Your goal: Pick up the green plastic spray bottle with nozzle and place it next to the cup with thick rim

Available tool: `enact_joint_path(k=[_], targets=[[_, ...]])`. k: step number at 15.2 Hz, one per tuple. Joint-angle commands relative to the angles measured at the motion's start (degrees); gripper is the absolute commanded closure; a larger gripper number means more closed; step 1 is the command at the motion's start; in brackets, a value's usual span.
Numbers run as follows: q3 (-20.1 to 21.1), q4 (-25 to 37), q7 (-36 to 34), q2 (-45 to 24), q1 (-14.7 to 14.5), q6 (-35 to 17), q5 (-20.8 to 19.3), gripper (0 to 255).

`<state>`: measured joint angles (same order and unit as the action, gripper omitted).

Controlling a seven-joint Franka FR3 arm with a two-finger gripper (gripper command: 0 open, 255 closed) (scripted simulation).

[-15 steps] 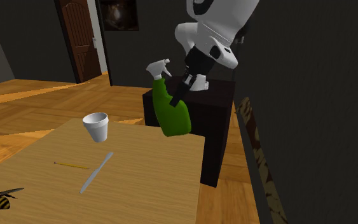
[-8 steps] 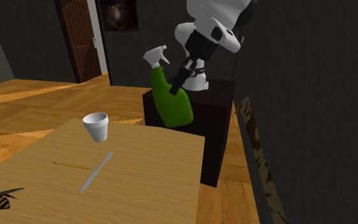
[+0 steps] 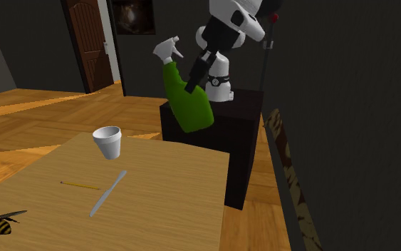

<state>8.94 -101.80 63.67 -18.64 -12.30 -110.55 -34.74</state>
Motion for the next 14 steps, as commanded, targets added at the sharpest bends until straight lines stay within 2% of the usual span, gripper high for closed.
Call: enact_joint_path(k=[1, 7, 14], targets=[[-0.82, -2.11, 1.69, 1.56, 1.65, -1.7, -0.18, 255], [-3.82, -8.24, 6.98, 5.56, 6.71, -7.55, -1.04, 255], [-7.76, -12.19, 13.9, 7.89, 12.48, -13.82, -2.02, 255]])
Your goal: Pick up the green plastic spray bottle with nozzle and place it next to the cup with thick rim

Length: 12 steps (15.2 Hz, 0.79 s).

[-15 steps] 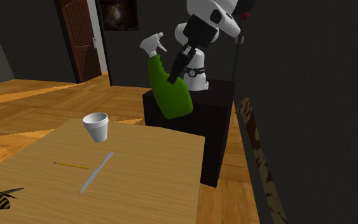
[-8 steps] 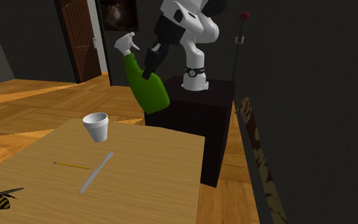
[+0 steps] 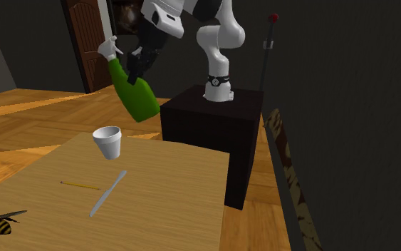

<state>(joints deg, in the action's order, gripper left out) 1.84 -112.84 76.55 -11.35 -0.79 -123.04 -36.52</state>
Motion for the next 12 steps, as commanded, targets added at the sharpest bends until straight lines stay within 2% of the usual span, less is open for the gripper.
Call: enact_joint_path(k=[1, 12], targets=[[-1.24, -1.44, 2.07, 0.73, 1.79, -2.18, -0.34, 255], [-7.24, -0.26, 14.9, -1.21, 10.91, -10.62, 0.21, 255]])
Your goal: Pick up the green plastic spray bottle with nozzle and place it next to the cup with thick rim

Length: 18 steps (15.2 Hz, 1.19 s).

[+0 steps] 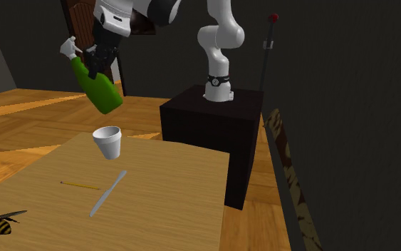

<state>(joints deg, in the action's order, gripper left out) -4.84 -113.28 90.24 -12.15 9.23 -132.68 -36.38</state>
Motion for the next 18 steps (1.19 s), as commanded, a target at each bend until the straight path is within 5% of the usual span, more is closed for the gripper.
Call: enact_joint_path(k=[1, 9, 18], targets=[[-1.02, 0.68, 2.51, -0.88, 1.75, -1.64, 0.33, 255], [-3.63, 6.54, 12.84, -5.83, 8.45, -5.67, 3.67, 255], [-4.49, 4.89, 9.2, -9.57, 8.22, -10.55, 1.27, 255]])
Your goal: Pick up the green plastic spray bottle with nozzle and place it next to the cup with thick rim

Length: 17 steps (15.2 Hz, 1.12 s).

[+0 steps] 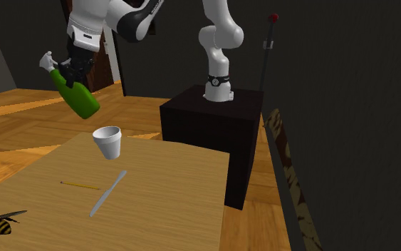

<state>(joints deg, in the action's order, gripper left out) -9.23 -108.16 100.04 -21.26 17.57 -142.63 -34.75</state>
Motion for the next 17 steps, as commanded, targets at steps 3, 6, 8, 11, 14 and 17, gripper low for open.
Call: enact_joint_path(k=[3, 6, 8, 11, 14, 17], targets=[[-0.46, -0.54, -1.86, -1.87, -0.26, -2.17, -1.17, 255], [-0.84, -0.75, -3.13, -3.36, -0.41, -3.7, -2.0, 255], [-1.11, -0.82, -3.99, -4.39, -0.53, -4.7, -2.55, 255], [-1.54, -0.84, -5.28, -6.0, -0.73, -6.18, -3.37, 255], [-1.99, -0.75, -6.58, -7.68, -0.95, -7.62, -4.17, 255], [-2.46, -0.55, -7.88, -9.42, -1.19, -9.02, -4.95, 255]])
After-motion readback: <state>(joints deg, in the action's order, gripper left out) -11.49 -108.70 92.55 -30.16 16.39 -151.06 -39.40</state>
